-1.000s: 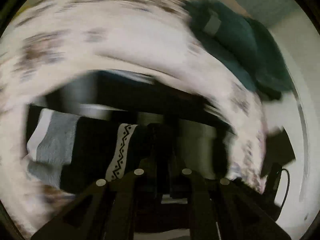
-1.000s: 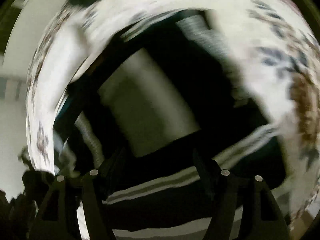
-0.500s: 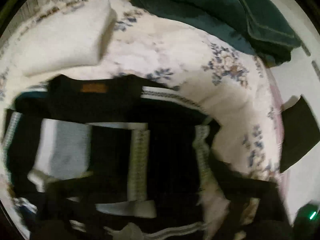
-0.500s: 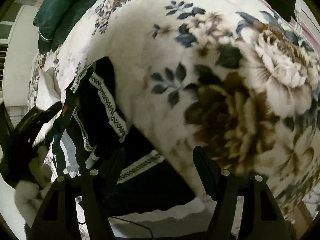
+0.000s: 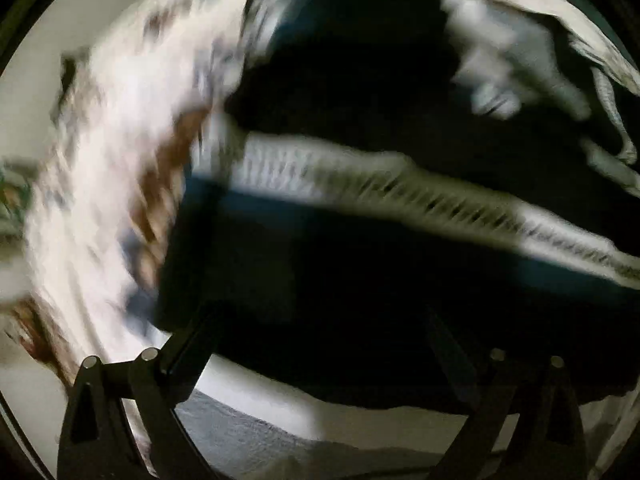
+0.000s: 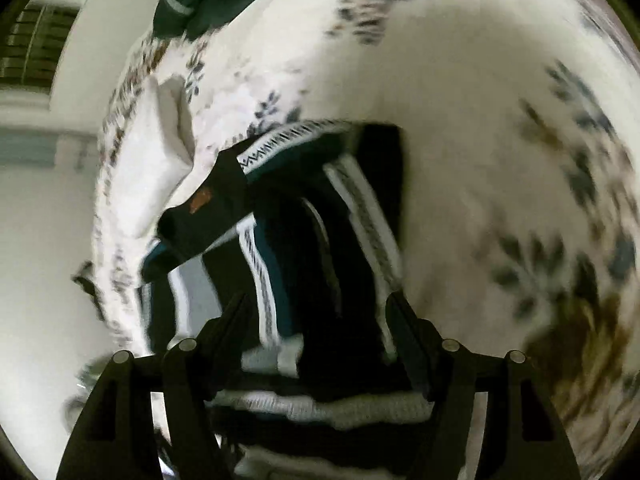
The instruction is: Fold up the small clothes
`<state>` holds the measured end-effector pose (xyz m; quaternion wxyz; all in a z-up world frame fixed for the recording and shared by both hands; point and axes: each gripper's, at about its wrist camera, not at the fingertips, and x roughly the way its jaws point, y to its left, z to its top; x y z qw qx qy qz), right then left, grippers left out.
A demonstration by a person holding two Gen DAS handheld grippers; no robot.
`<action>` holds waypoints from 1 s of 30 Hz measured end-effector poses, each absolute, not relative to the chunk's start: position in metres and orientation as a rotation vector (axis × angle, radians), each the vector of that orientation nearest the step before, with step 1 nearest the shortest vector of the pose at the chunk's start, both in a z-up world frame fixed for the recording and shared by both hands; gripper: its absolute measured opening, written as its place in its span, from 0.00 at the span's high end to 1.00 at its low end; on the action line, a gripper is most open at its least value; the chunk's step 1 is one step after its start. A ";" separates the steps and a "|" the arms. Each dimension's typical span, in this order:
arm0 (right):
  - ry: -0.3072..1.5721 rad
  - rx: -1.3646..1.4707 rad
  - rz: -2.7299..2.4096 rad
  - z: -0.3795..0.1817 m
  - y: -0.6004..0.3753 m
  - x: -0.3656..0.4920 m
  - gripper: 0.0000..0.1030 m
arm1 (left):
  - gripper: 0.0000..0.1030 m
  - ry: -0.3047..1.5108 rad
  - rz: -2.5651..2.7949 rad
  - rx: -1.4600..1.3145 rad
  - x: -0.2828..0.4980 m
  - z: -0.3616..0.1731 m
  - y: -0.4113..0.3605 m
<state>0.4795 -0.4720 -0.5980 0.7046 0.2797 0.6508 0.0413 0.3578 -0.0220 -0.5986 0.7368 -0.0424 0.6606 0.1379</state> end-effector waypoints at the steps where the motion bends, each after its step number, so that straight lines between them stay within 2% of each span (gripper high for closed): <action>1: 1.474 0.594 0.084 -0.610 -0.463 0.493 0.31 | 0.00 1.439 0.282 -0.159 0.355 -0.606 -0.013; 4: 1.543 0.560 0.120 -0.639 -0.444 0.513 0.33 | 0.00 1.406 0.275 -0.177 0.356 -0.610 -0.009; 6: 1.562 0.541 0.171 -0.646 -0.432 0.516 0.81 | 0.00 1.418 0.280 -0.155 0.359 -0.611 -0.012; 7: 1.543 0.531 0.172 -0.639 -0.432 0.515 0.94 | 0.00 1.429 0.276 -0.153 0.361 -0.611 -0.011; 13: 1.387 0.540 -0.027 -0.594 -0.482 0.508 0.94 | 0.00 1.420 0.246 -0.256 0.370 -0.584 0.009; 18: 1.586 0.519 -0.022 -0.619 -0.485 0.519 0.87 | 0.00 1.306 0.231 -0.448 0.391 -0.550 0.046; 19: 1.583 0.480 -0.026 -0.613 -0.482 0.521 0.79 | 0.00 1.285 0.220 -0.506 0.398 -0.547 0.056; 20: 1.546 0.434 -0.052 -0.599 -0.479 0.523 0.62 | 0.00 1.265 0.203 -0.575 0.407 -0.546 0.065; 22: 1.468 0.408 -0.067 -0.575 -0.472 0.522 0.54 | 0.06 1.222 0.171 -0.703 0.422 -0.545 0.080; 27: 1.426 0.418 0.087 -0.546 -0.413 0.544 0.54 | 0.10 1.157 0.080 -1.011 0.459 -0.564 0.085; 29: 1.456 0.398 0.198 -0.550 -0.374 0.562 0.54 | 0.18 1.150 0.101 -1.052 0.472 -0.578 0.081; 30: 1.482 0.371 0.273 -0.557 -0.347 0.575 0.53 | 0.31 1.152 0.131 -1.052 0.476 -0.584 0.080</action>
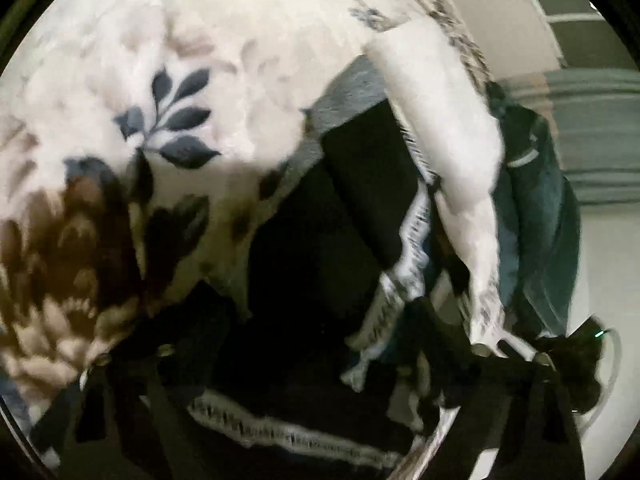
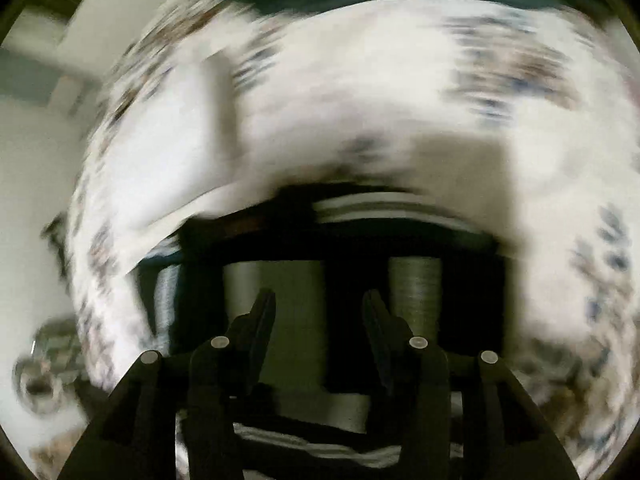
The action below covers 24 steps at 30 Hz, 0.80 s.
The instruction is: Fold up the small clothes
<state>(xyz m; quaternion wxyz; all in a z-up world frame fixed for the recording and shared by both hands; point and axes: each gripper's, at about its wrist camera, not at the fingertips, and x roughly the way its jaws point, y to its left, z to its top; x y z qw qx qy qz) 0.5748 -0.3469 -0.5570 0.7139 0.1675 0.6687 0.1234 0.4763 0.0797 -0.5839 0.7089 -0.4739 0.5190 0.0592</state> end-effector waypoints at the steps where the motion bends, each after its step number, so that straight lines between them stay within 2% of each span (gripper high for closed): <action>1: 1.512 0.332 0.351 -0.567 -0.318 0.589 0.49 | 0.52 1.149 0.161 -1.045 0.478 -0.589 0.079; 3: 1.539 0.249 0.432 -0.583 -0.278 0.607 0.47 | 0.83 1.157 0.207 -1.023 0.478 -0.594 0.076; 4: 1.562 0.204 0.465 -0.593 -0.259 0.614 0.47 | 0.88 1.141 0.206 -1.034 0.475 -0.597 0.079; 6: 1.609 0.083 0.513 -0.616 -0.224 0.627 0.47 | 0.92 1.124 0.194 -1.039 0.466 -0.596 0.084; 10: 1.677 -0.059 0.589 -0.646 -0.185 0.630 0.48 | 0.94 1.122 0.160 -0.987 0.469 -0.592 0.082; 11: 1.666 -0.070 0.601 -0.647 -0.181 0.629 0.57 | 0.94 1.124 0.155 -0.978 0.466 -0.593 0.086; 12: 1.636 -0.071 0.627 -0.644 -0.178 0.627 0.74 | 0.94 1.126 0.150 -0.973 0.467 -0.595 0.087; 13: 1.590 -0.069 0.627 -0.637 -0.177 0.627 0.97 | 0.94 1.126 0.146 -0.971 0.464 -0.594 0.090; 16: 1.485 -0.061 0.597 -0.625 -0.183 0.632 0.98 | 0.94 1.122 0.139 -0.970 0.462 -0.592 0.094; 20: 1.464 -0.078 0.453 -0.628 -0.197 0.655 1.00 | 0.94 1.127 0.136 -0.954 0.457 -0.591 0.094; 24: 1.589 0.109 0.416 -0.627 -0.222 0.668 0.99 | 0.90 1.176 0.116 -0.968 0.456 -0.584 0.102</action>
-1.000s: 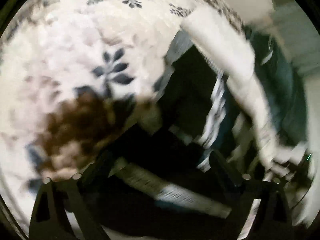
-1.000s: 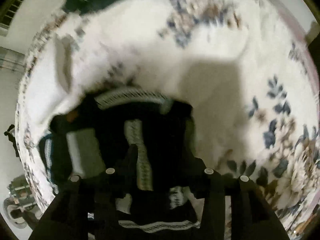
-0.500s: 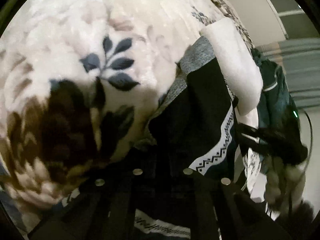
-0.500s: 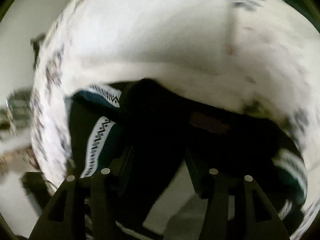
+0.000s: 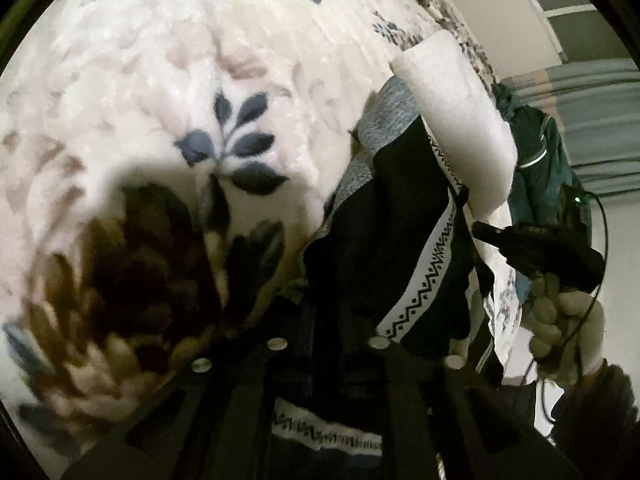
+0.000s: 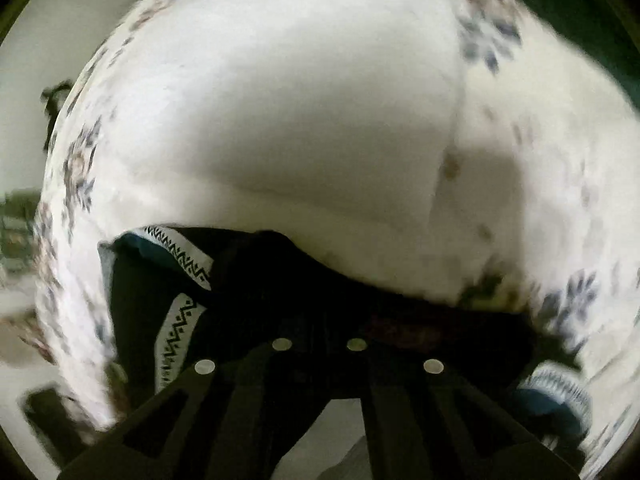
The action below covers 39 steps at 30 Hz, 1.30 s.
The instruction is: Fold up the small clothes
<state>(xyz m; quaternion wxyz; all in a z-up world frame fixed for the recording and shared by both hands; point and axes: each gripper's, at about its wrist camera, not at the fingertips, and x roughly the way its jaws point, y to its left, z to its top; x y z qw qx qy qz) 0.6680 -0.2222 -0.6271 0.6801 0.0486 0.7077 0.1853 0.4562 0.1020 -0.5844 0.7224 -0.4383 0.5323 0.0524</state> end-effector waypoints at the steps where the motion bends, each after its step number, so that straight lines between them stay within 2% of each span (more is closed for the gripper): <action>1: 1.592 0.151 0.416 -0.624 -0.228 0.666 0.98 | 0.88 1.198 0.113 -0.954 0.455 -0.582 0.104; 3: 1.579 0.300 0.394 -0.605 -0.260 0.652 0.81 | 0.84 1.219 0.127 -0.886 0.454 -0.572 0.111; 4: 1.568 0.360 0.384 -0.598 -0.274 0.643 0.59 | 0.78 1.212 0.136 -0.833 0.456 -0.564 0.116; 5: 1.554 0.450 0.350 -0.589 -0.300 0.626 0.42 | 0.72 1.201 0.139 -0.798 0.455 -0.560 0.120; 7: 1.552 0.557 0.283 -0.585 -0.330 0.597 0.40 | 0.20 1.190 0.141 -0.718 0.466 -0.554 0.126; 8: 1.566 0.622 0.235 -0.587 -0.349 0.578 0.40 | 0.19 1.179 0.135 -0.687 0.475 -0.554 0.129; 12: 1.588 0.888 0.094 -0.616 -0.393 0.499 0.39 | 0.19 1.195 0.087 -0.616 0.516 -0.571 0.129; 18: 1.451 1.175 -0.047 -0.659 -0.419 0.448 0.39 | 0.21 1.229 0.026 -0.543 0.559 -0.597 0.115; 19: 1.426 1.204 -0.049 -0.662 -0.419 0.449 0.39 | 0.48 1.194 0.019 -0.519 0.562 -0.594 0.113; 20: 1.396 1.220 -0.062 -0.666 -0.423 0.453 0.42 | 0.71 1.183 0.012 -0.505 0.564 -0.592 0.113; 21: 1.373 1.215 -0.069 -0.667 -0.423 0.457 0.48 | 0.96 1.192 -0.019 -0.501 0.567 -0.592 0.112; 22: 1.360 1.207 -0.064 -0.666 -0.424 0.461 0.67 | 0.95 1.195 -0.024 -0.501 0.569 -0.590 0.112; 23: 1.342 1.197 -0.040 -0.663 -0.422 0.469 0.75 | 0.95 1.189 -0.017 -0.490 0.571 -0.588 0.113; 28: 1.139 1.218 -0.007 -0.632 -0.441 0.482 0.75 | 0.95 1.203 -0.010 -0.469 0.571 -0.586 0.116; 34: 1.174 1.224 -0.085 -0.626 -0.474 0.461 0.72 | 0.91 1.222 0.014 -0.475 0.567 -0.582 0.119; 36: 1.177 1.170 -0.144 -0.621 -0.489 0.447 0.68 | 0.91 1.223 0.018 -0.474 0.562 -0.579 0.121; 38: 1.195 1.114 -0.178 -0.625 -0.508 0.438 0.63 | 0.84 1.225 0.067 -0.424 0.559 -0.573 0.121; 39: 1.214 1.068 -0.210 -0.628 -0.514 0.440 0.63 | 0.66 1.223 0.084 -0.402 0.559 -0.571 0.121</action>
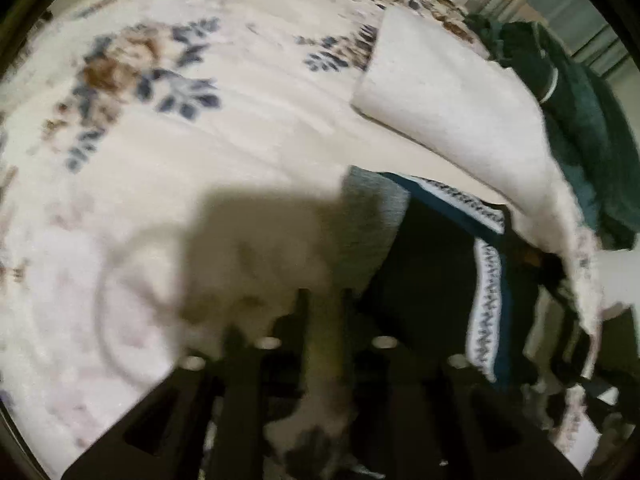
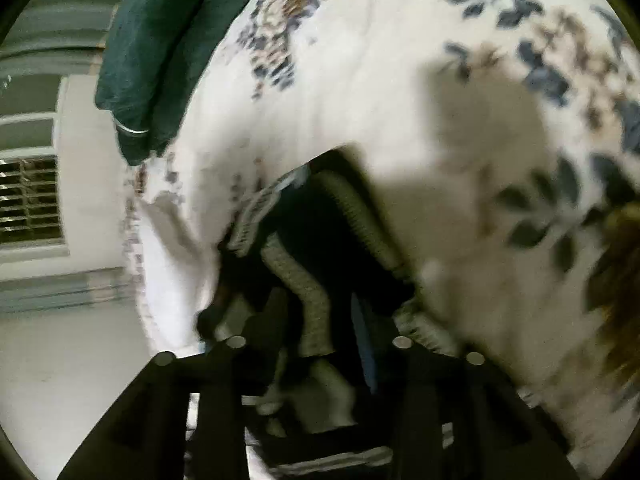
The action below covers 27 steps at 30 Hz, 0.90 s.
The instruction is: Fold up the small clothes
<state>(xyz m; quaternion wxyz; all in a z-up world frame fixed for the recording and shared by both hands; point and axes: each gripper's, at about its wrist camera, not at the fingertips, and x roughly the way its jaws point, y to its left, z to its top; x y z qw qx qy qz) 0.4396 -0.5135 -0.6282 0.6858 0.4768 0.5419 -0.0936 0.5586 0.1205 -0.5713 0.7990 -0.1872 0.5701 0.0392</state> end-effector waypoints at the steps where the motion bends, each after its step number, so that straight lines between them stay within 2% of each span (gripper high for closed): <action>1: 1.216 1.032 -0.216 -0.632 -0.518 0.444 0.63 | 0.39 1.220 0.091 -0.392 0.558 -0.570 0.121; 2: 1.237 0.986 -0.209 -0.635 -0.519 0.447 0.61 | 0.28 1.212 0.106 -0.388 0.557 -0.569 0.122; 3: 1.262 0.936 -0.216 -0.638 -0.518 0.453 0.60 | 0.23 1.203 0.120 -0.387 0.557 -0.568 0.124; 6: 1.336 0.824 -0.189 -0.646 -0.506 0.469 0.60 | 0.23 1.212 0.132 -0.386 0.556 -0.569 0.126; 7: 1.341 0.810 -0.177 -0.644 -0.502 0.471 0.72 | 0.23 1.215 0.138 -0.379 0.556 -0.569 0.125; 8: 1.332 0.805 -0.141 -0.637 -0.495 0.471 0.95 | 0.23 1.211 0.136 -0.373 0.555 -0.568 0.125; 11: 1.332 0.758 -0.098 -0.617 -0.489 0.468 0.95 | 0.23 1.197 0.148 -0.335 0.547 -0.559 0.123; 13: 1.360 0.780 -0.082 -0.614 -0.496 0.463 0.91 | 0.23 1.181 0.153 -0.307 0.537 -0.548 0.120; 15: 1.396 0.854 -0.094 -0.611 -0.515 0.453 0.75 | 0.22 1.156 0.151 -0.287 0.526 -0.536 0.117; 16: 1.394 0.875 -0.110 -0.608 -0.523 0.449 0.60 | 0.16 1.138 0.146 -0.270 0.518 -0.529 0.114; 17: 1.388 0.889 -0.131 -0.603 -0.533 0.447 0.52 | 0.11 1.128 0.144 -0.258 0.513 -0.525 0.113; 18: 1.392 0.899 -0.137 -0.601 -0.545 0.451 0.50 | 0.05 1.116 0.140 -0.244 0.506 -0.520 0.111; 22: 1.452 0.897 -0.042 -0.618 -0.561 0.497 0.49 | 0.04 1.095 0.151 -0.202 0.479 -0.507 0.103; 27: 1.567 0.872 0.097 -0.682 -0.557 0.569 0.49 | 0.04 1.121 0.230 -0.196 0.437 -0.503 0.083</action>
